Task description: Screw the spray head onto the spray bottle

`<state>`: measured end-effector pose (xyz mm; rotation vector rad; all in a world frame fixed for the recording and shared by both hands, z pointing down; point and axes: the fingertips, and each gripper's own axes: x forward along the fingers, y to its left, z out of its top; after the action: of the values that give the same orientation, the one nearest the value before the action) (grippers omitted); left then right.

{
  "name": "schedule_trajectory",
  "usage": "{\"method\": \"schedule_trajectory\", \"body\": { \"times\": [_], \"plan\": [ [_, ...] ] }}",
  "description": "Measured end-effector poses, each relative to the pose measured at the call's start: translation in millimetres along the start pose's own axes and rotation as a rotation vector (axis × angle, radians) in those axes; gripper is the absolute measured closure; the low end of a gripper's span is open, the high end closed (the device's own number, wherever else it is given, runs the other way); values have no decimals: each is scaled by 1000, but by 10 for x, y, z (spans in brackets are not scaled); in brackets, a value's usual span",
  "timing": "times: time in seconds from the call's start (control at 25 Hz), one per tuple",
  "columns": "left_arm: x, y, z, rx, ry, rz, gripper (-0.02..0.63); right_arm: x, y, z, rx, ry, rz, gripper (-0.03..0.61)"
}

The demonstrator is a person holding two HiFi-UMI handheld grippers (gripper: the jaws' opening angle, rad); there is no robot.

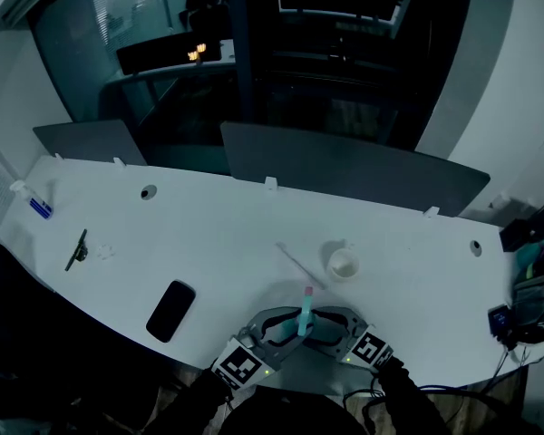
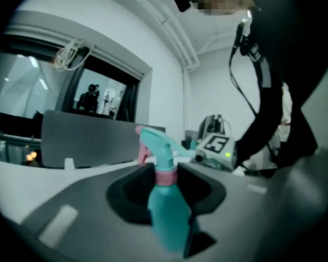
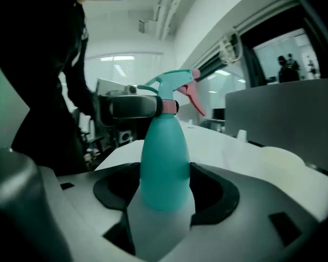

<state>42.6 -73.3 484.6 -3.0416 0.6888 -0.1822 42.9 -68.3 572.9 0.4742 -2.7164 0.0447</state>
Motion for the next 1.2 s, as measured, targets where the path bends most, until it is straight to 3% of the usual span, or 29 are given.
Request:
{"method": "schedule_trajectory", "body": {
  "times": [0.08,0.16,0.24,0.36,0.68,0.96,1.2],
  "plan": [
    [-31,-38,8,16,26,-97,482,20,39,31,-51,61,149,284],
    [-28,-13,17,25,47,-115,482,49,29,65,-29,96,183,282],
    [-13,-1,36,31,39,-77,482,23,17,91,59,75,112,282],
    [-16,-21,45,13,0,-8,482,-129,32,175,204,-37,-58,282],
    [-22,52,4,-6,-12,80,482,60,10,117,225,-21,-406,282],
    [-31,105,74,-75,-98,182,480,72,12,194,186,-100,-401,282],
    [-42,102,93,-39,-97,215,482,96,15,176,206,-116,-396,282]
  ]
}}
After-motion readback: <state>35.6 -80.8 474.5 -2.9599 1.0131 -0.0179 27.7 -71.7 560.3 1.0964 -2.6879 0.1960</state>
